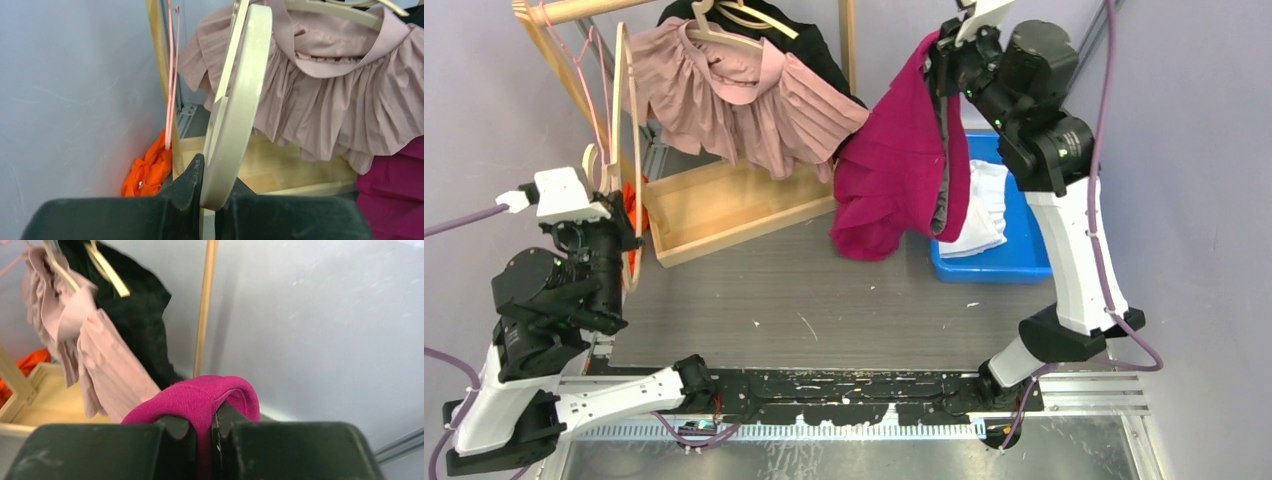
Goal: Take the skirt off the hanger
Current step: Place the skirt in the bin.
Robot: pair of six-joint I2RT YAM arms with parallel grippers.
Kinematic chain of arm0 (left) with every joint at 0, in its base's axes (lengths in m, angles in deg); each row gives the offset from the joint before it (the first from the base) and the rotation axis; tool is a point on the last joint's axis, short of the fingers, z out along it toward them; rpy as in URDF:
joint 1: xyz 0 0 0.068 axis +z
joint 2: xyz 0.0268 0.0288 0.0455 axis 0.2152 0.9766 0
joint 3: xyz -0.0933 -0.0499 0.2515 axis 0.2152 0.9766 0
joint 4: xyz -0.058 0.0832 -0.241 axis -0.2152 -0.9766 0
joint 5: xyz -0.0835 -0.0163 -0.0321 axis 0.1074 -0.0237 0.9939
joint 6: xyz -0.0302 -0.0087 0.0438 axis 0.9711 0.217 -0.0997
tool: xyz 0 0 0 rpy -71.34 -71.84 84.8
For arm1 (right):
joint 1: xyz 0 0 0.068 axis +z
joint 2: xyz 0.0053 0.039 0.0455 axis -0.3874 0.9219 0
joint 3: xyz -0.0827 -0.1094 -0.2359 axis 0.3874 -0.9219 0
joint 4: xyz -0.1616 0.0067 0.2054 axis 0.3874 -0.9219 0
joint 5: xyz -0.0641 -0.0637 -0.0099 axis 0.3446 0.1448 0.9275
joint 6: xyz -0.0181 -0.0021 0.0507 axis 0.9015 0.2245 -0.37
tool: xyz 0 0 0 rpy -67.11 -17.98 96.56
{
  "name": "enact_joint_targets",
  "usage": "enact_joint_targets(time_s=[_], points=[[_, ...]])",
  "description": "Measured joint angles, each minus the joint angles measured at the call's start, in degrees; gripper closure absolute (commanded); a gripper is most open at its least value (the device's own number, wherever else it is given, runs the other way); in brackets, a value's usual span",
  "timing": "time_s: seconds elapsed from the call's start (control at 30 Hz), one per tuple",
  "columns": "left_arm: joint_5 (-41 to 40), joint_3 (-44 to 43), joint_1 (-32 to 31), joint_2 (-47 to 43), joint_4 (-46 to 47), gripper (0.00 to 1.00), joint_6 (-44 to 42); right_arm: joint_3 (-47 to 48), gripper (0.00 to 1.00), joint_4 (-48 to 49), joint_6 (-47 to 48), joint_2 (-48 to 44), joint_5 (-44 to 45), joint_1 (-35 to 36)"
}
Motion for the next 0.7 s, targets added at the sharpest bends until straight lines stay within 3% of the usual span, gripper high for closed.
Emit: enact_joint_targets(time_s=[0.37,0.53,0.7], points=[[-1.40,-9.57,0.00,14.01,9.40,1.00,-8.66,2.54,0.85,2.12,5.97,-6.16,3.39,0.00],[-1.90,-10.29,0.00,14.47,10.40,1.00,-9.22,5.18,0.85,3.21,9.73,-6.29,5.35,-0.02],[-3.13,-5.46,0.00,10.38,6.34,1.00,-3.52,5.49,0.84,9.40,14.75,-6.49,10.10,-0.02]])
